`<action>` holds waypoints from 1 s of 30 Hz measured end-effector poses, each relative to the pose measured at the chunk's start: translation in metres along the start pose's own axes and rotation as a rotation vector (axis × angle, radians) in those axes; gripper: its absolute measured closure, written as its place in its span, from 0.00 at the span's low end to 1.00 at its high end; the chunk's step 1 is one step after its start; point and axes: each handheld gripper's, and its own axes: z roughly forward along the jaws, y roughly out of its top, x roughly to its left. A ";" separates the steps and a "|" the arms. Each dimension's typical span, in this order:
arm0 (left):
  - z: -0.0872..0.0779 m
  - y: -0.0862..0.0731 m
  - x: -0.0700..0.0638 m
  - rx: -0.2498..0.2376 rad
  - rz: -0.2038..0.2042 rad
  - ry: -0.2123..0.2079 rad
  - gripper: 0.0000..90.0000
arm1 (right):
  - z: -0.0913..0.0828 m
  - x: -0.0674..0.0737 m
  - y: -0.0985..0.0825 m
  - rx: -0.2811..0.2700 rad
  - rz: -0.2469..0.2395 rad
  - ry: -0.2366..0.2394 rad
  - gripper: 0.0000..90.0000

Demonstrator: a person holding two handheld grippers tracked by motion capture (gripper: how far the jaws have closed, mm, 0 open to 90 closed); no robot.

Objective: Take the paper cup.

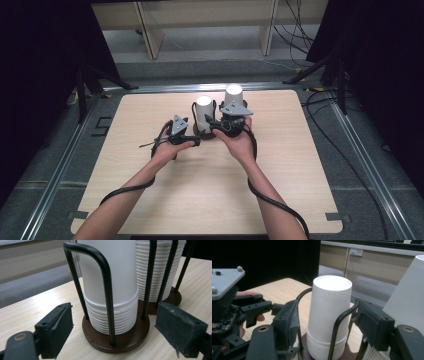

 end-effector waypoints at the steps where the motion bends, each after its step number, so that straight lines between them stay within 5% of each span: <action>1: 0.002 -0.001 0.000 0.003 -0.005 0.002 0.14 | 0.002 -0.001 0.001 -0.003 -0.011 -0.003 0.39; 6: 0.007 -0.003 0.001 0.006 -0.018 -0.001 0.15 | 0.006 0.002 0.005 0.002 0.023 0.007 0.40; 13: 0.014 -0.005 0.001 0.009 -0.034 -0.005 0.16 | 0.018 0.003 0.016 -0.016 -0.028 -0.008 0.42; 16: 0.017 -0.005 0.002 0.015 -0.039 -0.006 0.17 | 0.020 0.005 0.018 -0.012 -0.012 -0.011 0.42; 17: 0.018 -0.005 0.000 0.026 -0.071 -0.010 0.17 | 0.023 0.004 0.018 -0.018 -0.025 -0.011 0.42; 30: 0.029 -0.006 0.002 0.053 -0.076 0.002 0.18 | 0.029 0.004 0.020 -0.008 -0.023 -0.020 0.43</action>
